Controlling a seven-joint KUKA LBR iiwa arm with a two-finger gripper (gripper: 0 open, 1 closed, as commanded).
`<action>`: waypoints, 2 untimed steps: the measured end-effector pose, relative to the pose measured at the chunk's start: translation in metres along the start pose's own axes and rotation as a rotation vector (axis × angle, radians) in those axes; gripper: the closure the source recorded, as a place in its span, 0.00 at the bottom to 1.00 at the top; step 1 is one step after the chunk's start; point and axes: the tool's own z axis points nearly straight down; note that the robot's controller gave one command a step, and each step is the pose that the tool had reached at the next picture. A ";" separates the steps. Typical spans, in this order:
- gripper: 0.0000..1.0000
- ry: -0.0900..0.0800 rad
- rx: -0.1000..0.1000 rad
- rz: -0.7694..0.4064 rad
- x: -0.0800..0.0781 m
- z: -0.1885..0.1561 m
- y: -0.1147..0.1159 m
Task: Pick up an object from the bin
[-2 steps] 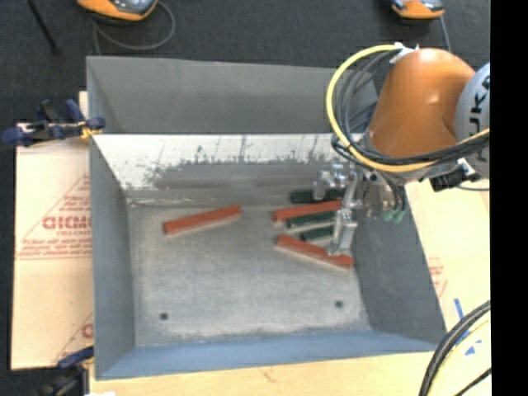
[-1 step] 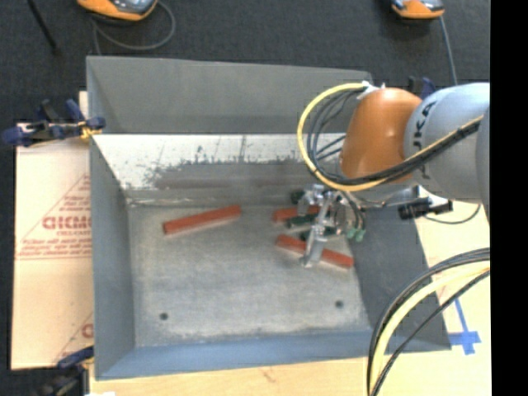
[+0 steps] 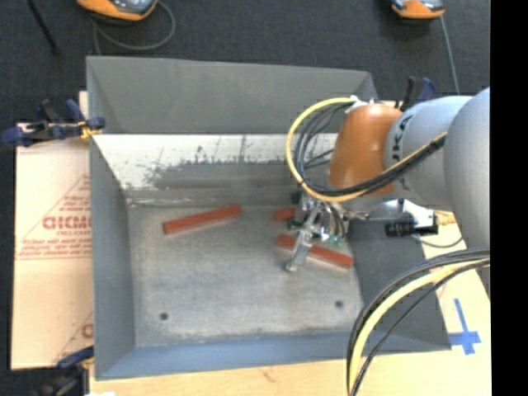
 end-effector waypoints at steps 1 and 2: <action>1.00 -0.008 -0.001 -0.001 -0.003 -0.004 0.000; 1.00 -0.001 0.007 0.002 -0.004 -0.029 -0.075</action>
Offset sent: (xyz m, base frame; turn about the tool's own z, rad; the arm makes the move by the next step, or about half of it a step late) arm 0.0000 0.0000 0.0000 0.0000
